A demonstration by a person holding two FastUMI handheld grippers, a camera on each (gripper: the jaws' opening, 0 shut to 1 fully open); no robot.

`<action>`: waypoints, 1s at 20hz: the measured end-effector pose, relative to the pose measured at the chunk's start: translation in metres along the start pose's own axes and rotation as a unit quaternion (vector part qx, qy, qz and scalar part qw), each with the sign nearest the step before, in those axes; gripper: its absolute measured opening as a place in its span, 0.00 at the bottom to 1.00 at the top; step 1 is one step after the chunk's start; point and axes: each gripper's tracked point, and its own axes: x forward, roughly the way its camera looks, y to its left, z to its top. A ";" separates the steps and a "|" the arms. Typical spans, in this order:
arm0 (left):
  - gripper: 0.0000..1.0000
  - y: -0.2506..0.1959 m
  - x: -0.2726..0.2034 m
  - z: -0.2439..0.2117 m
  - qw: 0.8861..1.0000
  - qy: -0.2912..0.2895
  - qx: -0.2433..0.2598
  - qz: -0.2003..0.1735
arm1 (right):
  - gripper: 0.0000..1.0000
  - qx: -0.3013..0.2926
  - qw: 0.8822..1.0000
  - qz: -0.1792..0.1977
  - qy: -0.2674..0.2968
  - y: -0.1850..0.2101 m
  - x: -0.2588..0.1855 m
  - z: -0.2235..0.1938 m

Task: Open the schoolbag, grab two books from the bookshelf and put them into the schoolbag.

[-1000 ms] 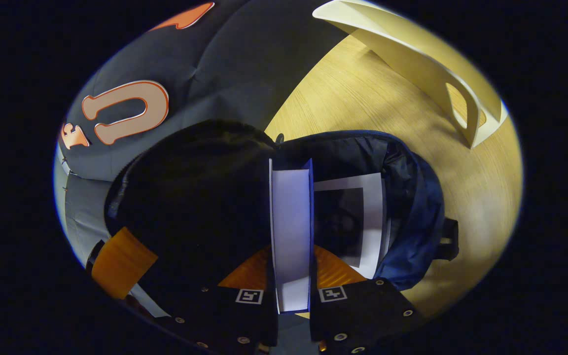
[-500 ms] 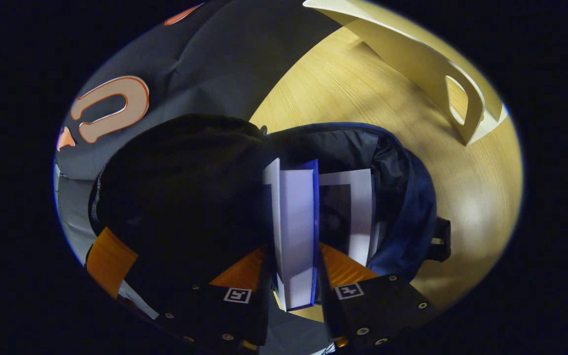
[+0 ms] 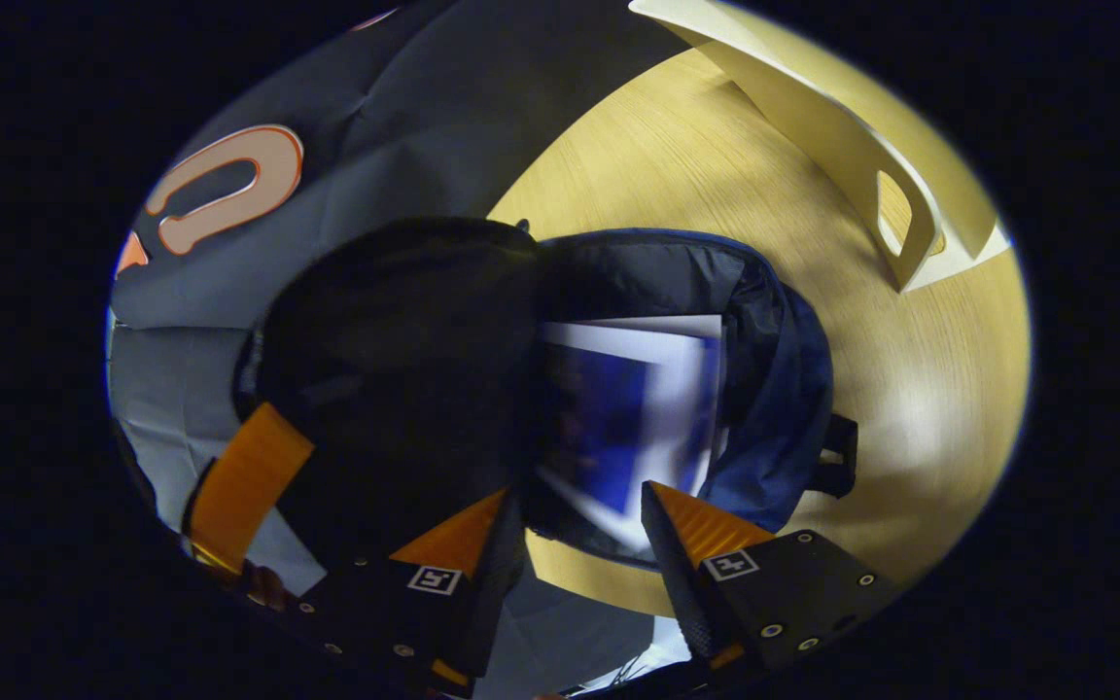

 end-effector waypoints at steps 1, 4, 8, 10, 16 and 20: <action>0.01 0.001 0.001 0.001 1.000 -0.001 0.000 0.002 | 0.76 -0.008 1.000 0.000 -0.006 0.000 -0.006 0.005; 0.01 -0.002 0.001 0.001 1.000 -0.004 -0.003 0.005 | 0.79 -0.018 0.999 -0.001 -0.031 0.000 -0.025 0.018; 0.08 -0.012 0.005 -0.004 1.000 -0.003 -0.005 0.002 | 0.78 -0.041 0.995 -0.019 -0.093 -0.008 -0.066 0.049; 0.22 -0.027 0.006 -0.003 1.000 -0.012 0.006 -0.010 | 0.78 -0.062 0.989 -0.030 -0.130 -0.011 -0.091 0.070; 0.82 -0.060 0.014 -0.001 1.000 -0.019 -0.004 -0.017 | 0.81 -0.120 0.964 -0.041 -0.232 -0.012 -0.164 0.119; 0.97 -0.080 0.013 0.022 0.998 -0.055 -0.009 0.004 | 0.84 -0.161 0.939 -0.075 -0.295 -0.026 -0.211 0.147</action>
